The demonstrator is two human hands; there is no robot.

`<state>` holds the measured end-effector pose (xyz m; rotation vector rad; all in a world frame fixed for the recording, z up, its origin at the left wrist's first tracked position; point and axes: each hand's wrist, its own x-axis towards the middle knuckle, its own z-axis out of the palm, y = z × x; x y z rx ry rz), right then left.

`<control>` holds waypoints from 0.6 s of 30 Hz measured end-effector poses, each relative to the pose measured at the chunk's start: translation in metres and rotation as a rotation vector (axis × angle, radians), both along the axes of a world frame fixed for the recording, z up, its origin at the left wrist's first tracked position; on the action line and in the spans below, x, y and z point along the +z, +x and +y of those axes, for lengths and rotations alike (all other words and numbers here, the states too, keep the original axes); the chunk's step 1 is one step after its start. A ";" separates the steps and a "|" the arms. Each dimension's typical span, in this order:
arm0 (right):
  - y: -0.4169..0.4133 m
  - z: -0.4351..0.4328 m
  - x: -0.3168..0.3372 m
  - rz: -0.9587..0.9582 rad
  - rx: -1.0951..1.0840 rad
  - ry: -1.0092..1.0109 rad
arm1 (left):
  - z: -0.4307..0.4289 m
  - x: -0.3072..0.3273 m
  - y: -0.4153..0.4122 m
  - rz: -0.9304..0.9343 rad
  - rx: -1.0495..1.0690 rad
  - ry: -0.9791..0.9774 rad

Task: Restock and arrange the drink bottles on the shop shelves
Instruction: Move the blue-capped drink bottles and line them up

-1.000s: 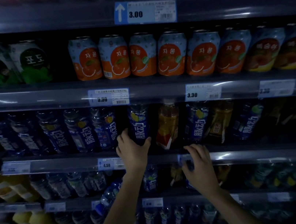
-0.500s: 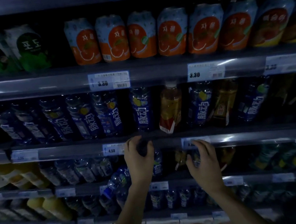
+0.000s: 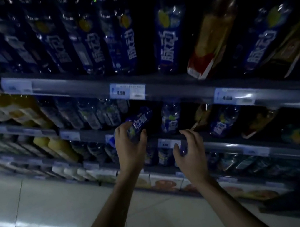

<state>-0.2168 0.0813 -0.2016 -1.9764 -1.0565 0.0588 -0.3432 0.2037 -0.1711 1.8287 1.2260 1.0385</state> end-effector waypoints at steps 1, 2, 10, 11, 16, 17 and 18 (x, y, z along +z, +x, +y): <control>-0.002 0.005 -0.008 0.005 0.012 -0.008 | 0.003 -0.007 -0.004 -0.002 0.018 -0.009; -0.004 0.011 -0.016 0.010 0.021 -0.012 | 0.006 -0.013 -0.008 -0.004 0.032 -0.008; -0.014 0.058 -0.068 0.016 0.038 0.019 | 0.026 -0.067 -0.033 0.110 0.176 -0.011; -0.014 0.062 -0.074 0.015 0.042 0.012 | 0.029 -0.073 -0.035 0.114 0.200 -0.029; -0.010 0.080 -0.102 -0.010 0.030 -0.063 | 0.044 -0.098 -0.041 0.014 0.259 -0.117; -0.010 0.083 -0.106 -0.021 0.031 -0.080 | 0.047 -0.102 -0.042 0.002 0.265 -0.129; -0.010 0.086 -0.109 -0.033 0.035 -0.088 | 0.050 -0.105 -0.042 -0.019 0.266 -0.142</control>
